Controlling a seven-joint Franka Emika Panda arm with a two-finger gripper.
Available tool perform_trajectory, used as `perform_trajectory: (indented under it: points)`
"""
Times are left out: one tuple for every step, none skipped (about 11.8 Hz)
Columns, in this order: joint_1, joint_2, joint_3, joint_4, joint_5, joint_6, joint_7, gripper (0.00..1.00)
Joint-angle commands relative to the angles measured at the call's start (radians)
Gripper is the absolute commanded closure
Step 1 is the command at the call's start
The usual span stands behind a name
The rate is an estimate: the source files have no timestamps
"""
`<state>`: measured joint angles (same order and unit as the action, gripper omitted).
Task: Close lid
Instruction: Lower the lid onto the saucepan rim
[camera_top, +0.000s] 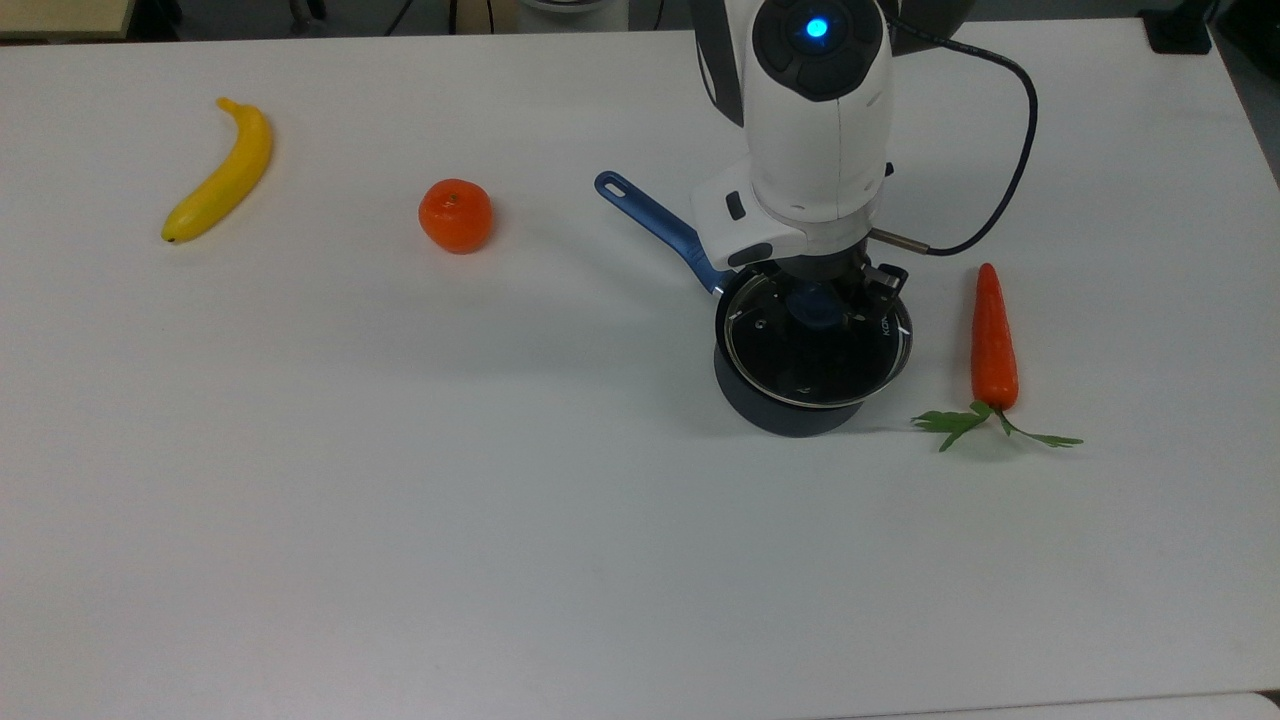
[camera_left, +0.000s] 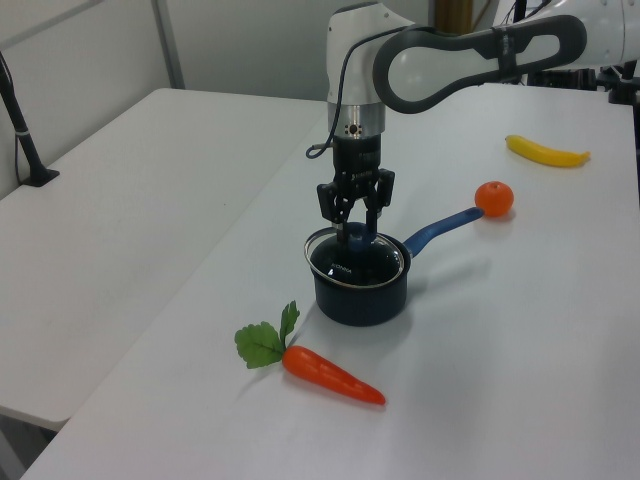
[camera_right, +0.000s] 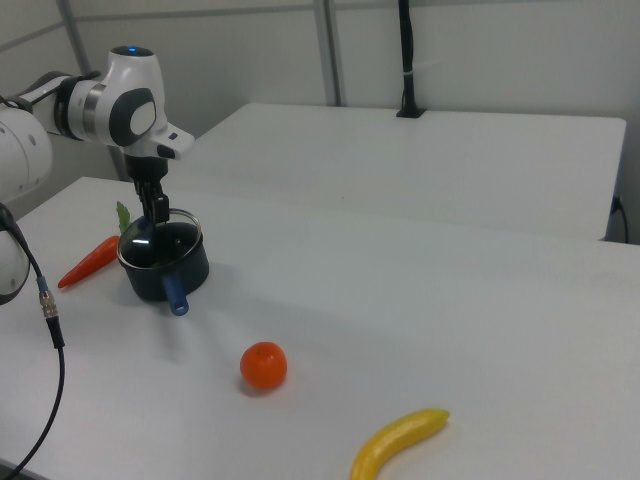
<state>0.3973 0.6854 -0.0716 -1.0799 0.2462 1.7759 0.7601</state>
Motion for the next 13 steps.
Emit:
perform_trajectory:
  points:
    - [0.002, 0.005, 0.007, 0.017, 0.019, -0.003, -0.004, 0.59]
    - [0.0, 0.005, 0.015, 0.015, 0.018, -0.004, -0.004, 0.59]
    - [-0.002, 0.003, 0.016, 0.014, 0.018, -0.004, -0.005, 0.57]
    - [-0.002, 0.005, 0.016, 0.006, 0.016, -0.003, -0.004, 0.4]
    - [-0.002, 0.003, 0.015, 0.002, 0.015, -0.003, -0.002, 0.27]
    - [-0.002, 0.003, 0.015, 0.001, 0.015, -0.004, -0.002, 0.21]
    - [-0.002, 0.003, 0.013, 0.001, 0.01, -0.004, -0.002, 0.2]
    - [-0.002, 0.003, 0.013, 0.001, 0.007, -0.006, -0.002, 0.2]
    - [-0.002, 0.003, 0.013, 0.001, 0.005, -0.022, -0.002, 0.2]
    - [-0.002, 0.003, 0.013, 0.001, 0.005, -0.039, -0.002, 0.22]
    - [-0.002, 0.002, 0.013, 0.001, 0.005, -0.056, -0.004, 0.31]
    - [0.0, 0.002, 0.015, 0.001, 0.007, -0.065, -0.002, 0.39]
    - [0.0, 0.002, 0.016, -0.002, 0.013, -0.067, 0.001, 0.46]
